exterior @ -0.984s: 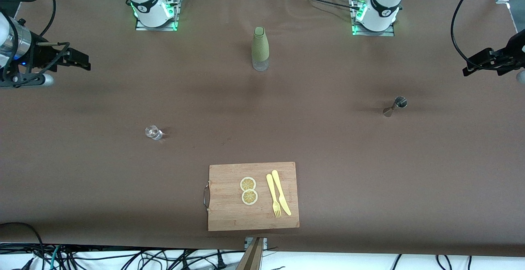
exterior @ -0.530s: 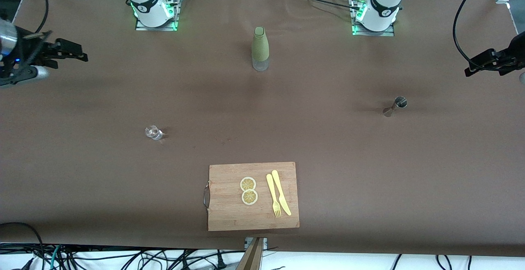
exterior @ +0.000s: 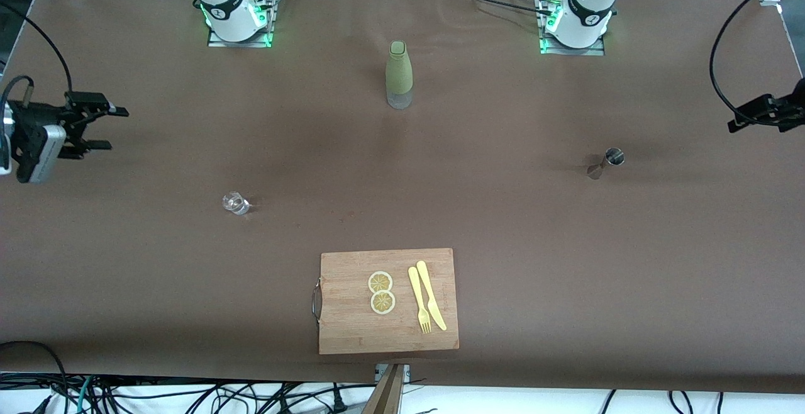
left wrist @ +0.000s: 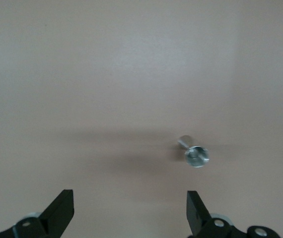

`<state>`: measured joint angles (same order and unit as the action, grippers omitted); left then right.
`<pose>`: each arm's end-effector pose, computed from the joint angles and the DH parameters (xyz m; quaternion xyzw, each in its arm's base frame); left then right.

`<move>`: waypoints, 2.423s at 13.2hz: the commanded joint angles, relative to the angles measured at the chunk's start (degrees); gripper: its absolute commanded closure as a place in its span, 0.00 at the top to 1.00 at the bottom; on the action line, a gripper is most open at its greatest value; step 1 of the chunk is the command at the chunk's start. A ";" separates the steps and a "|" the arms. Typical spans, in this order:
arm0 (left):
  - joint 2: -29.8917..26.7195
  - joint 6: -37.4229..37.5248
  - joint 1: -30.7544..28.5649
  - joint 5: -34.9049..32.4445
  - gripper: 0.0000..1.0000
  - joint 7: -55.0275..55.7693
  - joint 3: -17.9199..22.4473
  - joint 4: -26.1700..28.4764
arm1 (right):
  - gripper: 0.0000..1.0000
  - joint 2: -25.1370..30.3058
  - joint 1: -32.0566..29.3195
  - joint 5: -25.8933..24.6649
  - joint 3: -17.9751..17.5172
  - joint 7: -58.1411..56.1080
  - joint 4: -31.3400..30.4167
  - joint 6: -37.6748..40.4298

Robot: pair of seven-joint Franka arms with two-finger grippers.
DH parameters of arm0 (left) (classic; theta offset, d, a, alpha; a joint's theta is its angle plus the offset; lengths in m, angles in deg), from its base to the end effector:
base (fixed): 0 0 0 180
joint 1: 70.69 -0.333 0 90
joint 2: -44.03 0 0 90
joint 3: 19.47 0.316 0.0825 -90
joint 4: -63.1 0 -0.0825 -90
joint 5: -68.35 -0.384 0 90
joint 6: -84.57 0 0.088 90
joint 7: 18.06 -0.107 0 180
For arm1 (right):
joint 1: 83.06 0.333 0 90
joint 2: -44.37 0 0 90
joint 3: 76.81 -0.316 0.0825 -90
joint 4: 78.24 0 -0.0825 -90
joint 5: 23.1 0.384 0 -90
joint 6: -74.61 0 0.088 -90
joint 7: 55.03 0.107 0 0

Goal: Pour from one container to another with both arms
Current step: 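Move the right gripper to the glass beaker while the left gripper approaches the jigger, then close the right gripper on the beaker while the left gripper grasps the jigger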

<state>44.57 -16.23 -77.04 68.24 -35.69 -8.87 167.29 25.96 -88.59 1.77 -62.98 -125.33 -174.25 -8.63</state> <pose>0.5341 0.1626 0.5177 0.9994 -0.0061 -0.0332 0.0084 0.5721 -0.1363 0.3971 -0.8727 -0.3756 0.0591 0.3065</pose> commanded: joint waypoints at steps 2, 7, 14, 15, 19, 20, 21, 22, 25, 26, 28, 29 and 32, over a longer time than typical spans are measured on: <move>2.88 -4.21 -6.03 -0.25 1.00 -20.01 0.03 2.05 | 1.00 -9.43 -3.08 10.61 -0.11 -20.10 1.53 -3.22; 3.23 -13.54 -12.09 11.85 1.00 -45.60 -0.06 12.33 | 1.00 -17.78 -2.91 21.69 -0.37 -49.72 1.71 -9.03; 14.11 -14.78 -16.59 30.74 1.00 -90.58 1.95 13.32 | 1.00 -27.10 -2.56 32.33 -3.53 -66.53 2.59 -11.94; 16.48 -14.34 -16.68 35.30 1.00 -97.18 2.48 13.40 | 1.00 -28.25 -2.56 33.48 -3.89 -67.86 3.11 -11.94; 24.92 -7.77 -18.35 46.05 1.00 -117.06 2.58 13.32 | 1.00 -31.77 -2.56 36.03 -5.65 -70.94 4.35 -11.94; 27.12 -6.27 -18.35 49.03 1.00 -123.02 2.58 13.32 | 1.00 -32.21 -2.30 36.73 -6.43 -71.56 4.52 -12.02; 29.49 -4.08 -18.35 51.93 1.00 -129.00 2.58 13.23 | 1.00 -32.48 -2.21 37.00 -7.14 -71.56 5.04 -12.11; 31.78 -1.97 -18.26 53.44 1.00 -133.67 2.58 13.06 | 1.00 -33.17 -2.21 37.00 -7.23 -72.00 5.92 -12.11; 36.71 3.05 -17.91 55.99 1.00 -142.39 2.49 12.88 | 1.00 -34.67 -2.12 37.00 -7.41 -72.79 6.28 -11.85; 38.38 4.37 -17.65 56.78 1.00 -144.59 2.49 12.79 | 1.00 -35.11 -2.12 37.09 -7.49 -72.79 6.28 -11.85; 41.10 6.13 -16.34 59.15 1.00 -148.99 2.40 12.53 | 0.99 -35.46 -2.21 37.18 -8.37 -72.71 6.28 -11.94; 42.42 7.45 -15.63 60.38 1.00 -150.75 2.40 12.09 | 0.99 -35.55 -2.12 37.70 -8.46 -72.70 6.28 -12.02; 43.67 10.00 -14.57 61.89 0.99 -152.43 1.79 11.82 | 0.99 -36.43 -1.95 38.32 -8.55 -72.70 6.28 -12.11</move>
<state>86.56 -8.62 -92.39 128.01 -176.94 -7.75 180.06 -8.84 -90.43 38.78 -71.23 -197.52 -169.30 -20.92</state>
